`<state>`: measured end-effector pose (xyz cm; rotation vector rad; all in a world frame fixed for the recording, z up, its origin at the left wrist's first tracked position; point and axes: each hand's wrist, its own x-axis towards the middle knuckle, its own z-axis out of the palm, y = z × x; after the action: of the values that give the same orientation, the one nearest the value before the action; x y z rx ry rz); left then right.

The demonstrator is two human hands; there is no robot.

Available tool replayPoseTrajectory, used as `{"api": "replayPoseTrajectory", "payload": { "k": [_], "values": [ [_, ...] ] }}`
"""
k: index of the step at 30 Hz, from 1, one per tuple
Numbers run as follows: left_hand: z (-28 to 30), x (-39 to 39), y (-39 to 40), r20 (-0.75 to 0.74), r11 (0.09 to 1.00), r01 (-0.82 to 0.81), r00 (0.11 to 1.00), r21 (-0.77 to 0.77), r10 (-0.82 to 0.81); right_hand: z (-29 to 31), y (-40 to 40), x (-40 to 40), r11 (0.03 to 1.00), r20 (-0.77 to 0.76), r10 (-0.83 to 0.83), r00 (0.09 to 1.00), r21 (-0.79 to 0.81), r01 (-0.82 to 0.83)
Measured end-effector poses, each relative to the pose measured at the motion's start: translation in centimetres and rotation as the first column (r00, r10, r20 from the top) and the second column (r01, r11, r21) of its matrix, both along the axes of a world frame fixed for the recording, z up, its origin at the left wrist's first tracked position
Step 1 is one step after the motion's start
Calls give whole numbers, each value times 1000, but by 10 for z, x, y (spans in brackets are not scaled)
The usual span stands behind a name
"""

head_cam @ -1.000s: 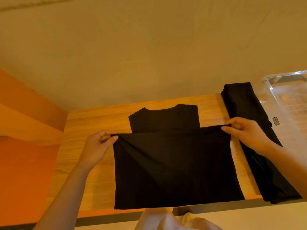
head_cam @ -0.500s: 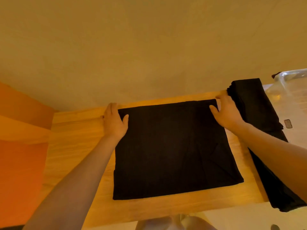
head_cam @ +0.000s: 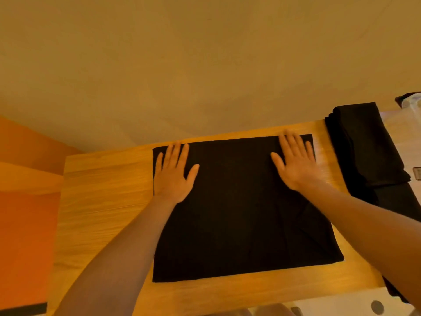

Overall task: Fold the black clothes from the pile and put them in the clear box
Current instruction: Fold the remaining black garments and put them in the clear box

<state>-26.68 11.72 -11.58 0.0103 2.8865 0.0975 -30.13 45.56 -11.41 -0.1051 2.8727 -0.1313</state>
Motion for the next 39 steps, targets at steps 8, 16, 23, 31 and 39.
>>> {"api": "replayPoseTrajectory", "payload": {
  "k": [8,16,23,31,39],
  "values": [
    [12,8,5,-43,998,-68,997,2,68,10,-2,7,999,-22,11,1000,-32,-12],
    [7,60,88,-110,983,165,982,85,-156,5,-69,84,962,-64,249,966,-98,-254],
    [-3,126,6,-83,997,-64,994,41,67,3,29,127,999,-22,-19,1000,-42,18],
    [12,187,53,-141,999,-46,989,6,46,17,9,173,988,-110,131,985,-68,-139],
    [-4,267,58,-32,996,-81,996,23,82,-5,40,248,975,-89,214,973,-46,-219]
  ]
}}
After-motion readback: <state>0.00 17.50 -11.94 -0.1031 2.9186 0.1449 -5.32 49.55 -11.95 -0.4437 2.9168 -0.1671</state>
